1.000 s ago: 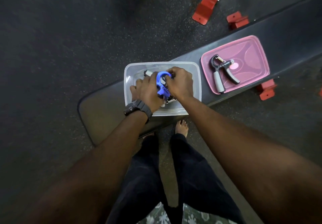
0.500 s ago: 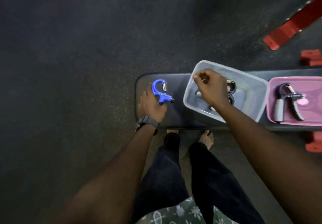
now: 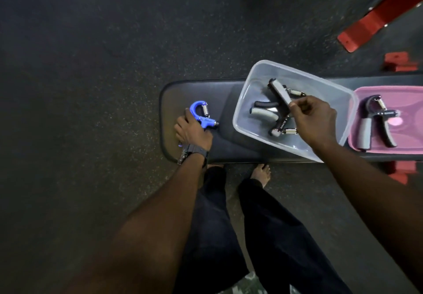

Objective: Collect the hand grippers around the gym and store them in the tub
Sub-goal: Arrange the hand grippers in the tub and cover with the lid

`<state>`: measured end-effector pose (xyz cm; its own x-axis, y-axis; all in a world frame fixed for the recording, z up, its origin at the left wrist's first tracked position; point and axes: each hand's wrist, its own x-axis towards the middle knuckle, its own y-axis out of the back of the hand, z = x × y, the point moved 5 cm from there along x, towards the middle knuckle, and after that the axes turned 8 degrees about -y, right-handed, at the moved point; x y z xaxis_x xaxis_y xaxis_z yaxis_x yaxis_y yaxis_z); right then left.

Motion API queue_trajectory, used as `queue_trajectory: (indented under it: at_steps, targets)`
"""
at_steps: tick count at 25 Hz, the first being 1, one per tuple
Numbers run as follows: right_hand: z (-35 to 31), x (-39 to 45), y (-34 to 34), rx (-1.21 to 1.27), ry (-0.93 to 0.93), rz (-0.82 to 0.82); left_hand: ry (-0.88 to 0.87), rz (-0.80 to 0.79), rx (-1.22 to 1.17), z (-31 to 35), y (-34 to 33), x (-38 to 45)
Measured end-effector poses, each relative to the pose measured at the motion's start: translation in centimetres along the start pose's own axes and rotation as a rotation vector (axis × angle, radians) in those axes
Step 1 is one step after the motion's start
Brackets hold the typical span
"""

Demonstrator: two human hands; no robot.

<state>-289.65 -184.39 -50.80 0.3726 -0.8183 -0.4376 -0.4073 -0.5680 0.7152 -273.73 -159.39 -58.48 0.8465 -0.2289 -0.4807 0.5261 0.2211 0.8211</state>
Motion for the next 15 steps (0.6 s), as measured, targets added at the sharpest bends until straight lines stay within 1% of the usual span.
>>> queue_trajectory:
  at_steps: [2,3,4,5,6,7,8,9,10,12,13,15]
  targets:
    - [0.2,0.2,0.4,0.017,-0.028,-0.001,-0.018,0.06,-0.07,1.3,1.4,0.0]
    - [0.4,0.3,0.7,0.028,-0.039,-0.001,-0.062,0.141,-0.127,2.8,2.8,-0.1]
    - [0.6,0.4,1.0,0.036,-0.053,-0.003,-0.145,0.242,-0.205,4.9,4.7,-0.4]
    - [0.9,0.6,1.4,0.038,-0.07,-0.002,-0.268,0.326,-0.293,7.5,6.5,-1.0]
    - [1.3,0.7,1.7,0.036,-0.091,-0.003,-0.423,0.357,-0.371,10.5,7.9,-1.8]
    - [1.7,0.9,2.1,0.026,-0.111,-0.004,-0.595,0.34,-0.42,13.4,8.6,-2.7]
    - [2.1,1.0,2.1,0.006,-0.129,-0.011,-0.757,0.285,-0.418,16.0,8.4,-3.5]
    - [2.5,1.1,2.0,-0.018,-0.15,-0.022,-0.89,0.198,-0.374,18.2,7.5,-4.2]
    - [3.0,1.2,2.0,-0.044,-0.175,-0.039,-0.983,0.08,-0.302,20.2,5.7,-4.9]
    - [4.2,1.3,1.2,-0.111,-0.205,-0.093,-1.062,-0.171,-0.119,22.1,1.2,-5.5]
    - [4.9,1.3,0.5,-0.145,-0.217,-0.127,-1.094,-0.268,0.0,22.3,-1.0,-5.3]
    - [6.0,1.2,-1.0,-0.176,-0.253,-0.191,-1.169,-0.386,0.34,21.9,-4.5,-4.6]
